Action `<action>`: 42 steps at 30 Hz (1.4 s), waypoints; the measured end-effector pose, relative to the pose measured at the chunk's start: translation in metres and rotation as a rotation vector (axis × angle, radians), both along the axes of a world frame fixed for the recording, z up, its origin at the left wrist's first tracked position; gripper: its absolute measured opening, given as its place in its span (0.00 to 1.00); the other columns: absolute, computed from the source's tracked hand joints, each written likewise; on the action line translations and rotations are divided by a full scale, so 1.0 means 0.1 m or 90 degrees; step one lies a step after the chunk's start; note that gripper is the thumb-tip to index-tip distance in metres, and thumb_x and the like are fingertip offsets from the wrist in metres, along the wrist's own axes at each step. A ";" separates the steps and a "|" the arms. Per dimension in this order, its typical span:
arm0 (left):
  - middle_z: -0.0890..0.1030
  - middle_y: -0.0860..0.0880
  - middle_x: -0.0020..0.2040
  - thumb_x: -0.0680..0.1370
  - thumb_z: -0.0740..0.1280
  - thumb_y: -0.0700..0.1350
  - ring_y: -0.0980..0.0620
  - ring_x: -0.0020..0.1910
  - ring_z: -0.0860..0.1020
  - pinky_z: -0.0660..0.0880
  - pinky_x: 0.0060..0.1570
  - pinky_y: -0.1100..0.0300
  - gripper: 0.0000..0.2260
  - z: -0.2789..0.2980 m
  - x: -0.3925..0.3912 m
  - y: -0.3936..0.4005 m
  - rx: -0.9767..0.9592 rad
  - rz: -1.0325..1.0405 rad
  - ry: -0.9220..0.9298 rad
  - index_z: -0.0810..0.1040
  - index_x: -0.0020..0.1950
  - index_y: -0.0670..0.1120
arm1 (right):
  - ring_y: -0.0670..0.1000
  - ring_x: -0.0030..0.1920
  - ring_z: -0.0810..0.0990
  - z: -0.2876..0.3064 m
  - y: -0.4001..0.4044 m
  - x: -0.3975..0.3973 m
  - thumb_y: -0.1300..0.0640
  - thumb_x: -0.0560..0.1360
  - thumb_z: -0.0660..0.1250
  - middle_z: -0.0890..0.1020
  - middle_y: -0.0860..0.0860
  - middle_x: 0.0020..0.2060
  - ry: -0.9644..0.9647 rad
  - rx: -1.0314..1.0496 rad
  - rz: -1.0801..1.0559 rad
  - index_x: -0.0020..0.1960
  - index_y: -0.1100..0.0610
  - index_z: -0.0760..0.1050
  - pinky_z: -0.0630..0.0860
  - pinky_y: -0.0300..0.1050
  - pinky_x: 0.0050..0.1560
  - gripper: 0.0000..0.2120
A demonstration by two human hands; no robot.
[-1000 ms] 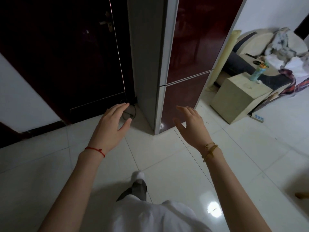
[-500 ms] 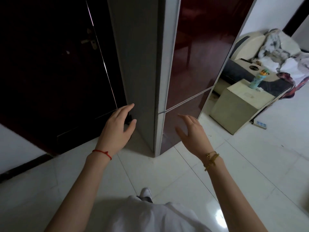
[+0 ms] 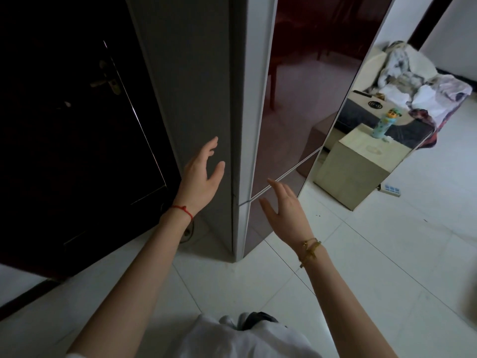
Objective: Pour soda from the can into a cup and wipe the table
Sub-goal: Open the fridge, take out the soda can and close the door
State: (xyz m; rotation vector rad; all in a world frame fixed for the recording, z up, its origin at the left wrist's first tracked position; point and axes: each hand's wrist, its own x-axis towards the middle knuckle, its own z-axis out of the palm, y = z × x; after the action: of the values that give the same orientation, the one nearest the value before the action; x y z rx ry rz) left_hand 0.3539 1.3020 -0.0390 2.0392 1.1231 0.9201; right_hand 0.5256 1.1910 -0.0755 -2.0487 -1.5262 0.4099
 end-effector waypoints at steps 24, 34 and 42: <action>0.70 0.45 0.72 0.82 0.59 0.36 0.51 0.71 0.69 0.64 0.51 0.85 0.22 0.10 0.72 0.58 -0.018 0.012 -0.104 0.62 0.76 0.45 | 0.49 0.78 0.46 -0.24 1.11 -0.02 0.43 0.80 0.56 0.47 0.49 0.78 0.032 0.147 -0.082 0.79 0.55 0.44 0.48 0.44 0.75 0.35; 0.74 0.53 0.63 0.81 0.59 0.35 0.72 0.58 0.72 0.68 0.52 0.80 0.19 0.18 0.79 0.18 0.020 -0.042 -0.123 0.67 0.72 0.44 | 0.48 0.75 0.59 -0.30 0.91 -0.04 0.47 0.79 0.60 0.60 0.51 0.76 0.098 0.229 -0.181 0.77 0.56 0.53 0.54 0.36 0.71 0.32; 0.78 0.48 0.64 0.81 0.63 0.40 0.56 0.64 0.76 0.74 0.63 0.64 0.16 0.11 1.07 -0.21 0.139 -0.175 -0.101 0.72 0.69 0.43 | 0.50 0.68 0.71 -0.31 0.31 0.33 0.51 0.78 0.64 0.73 0.53 0.68 0.059 0.322 -0.279 0.72 0.59 0.65 0.68 0.45 0.70 0.26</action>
State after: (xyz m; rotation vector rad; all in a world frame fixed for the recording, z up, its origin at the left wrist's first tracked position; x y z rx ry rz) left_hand 0.4607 1.2806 -0.0279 2.1812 0.6610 1.0777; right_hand 0.5586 1.2223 -0.1065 -1.8466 -0.9574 -0.0513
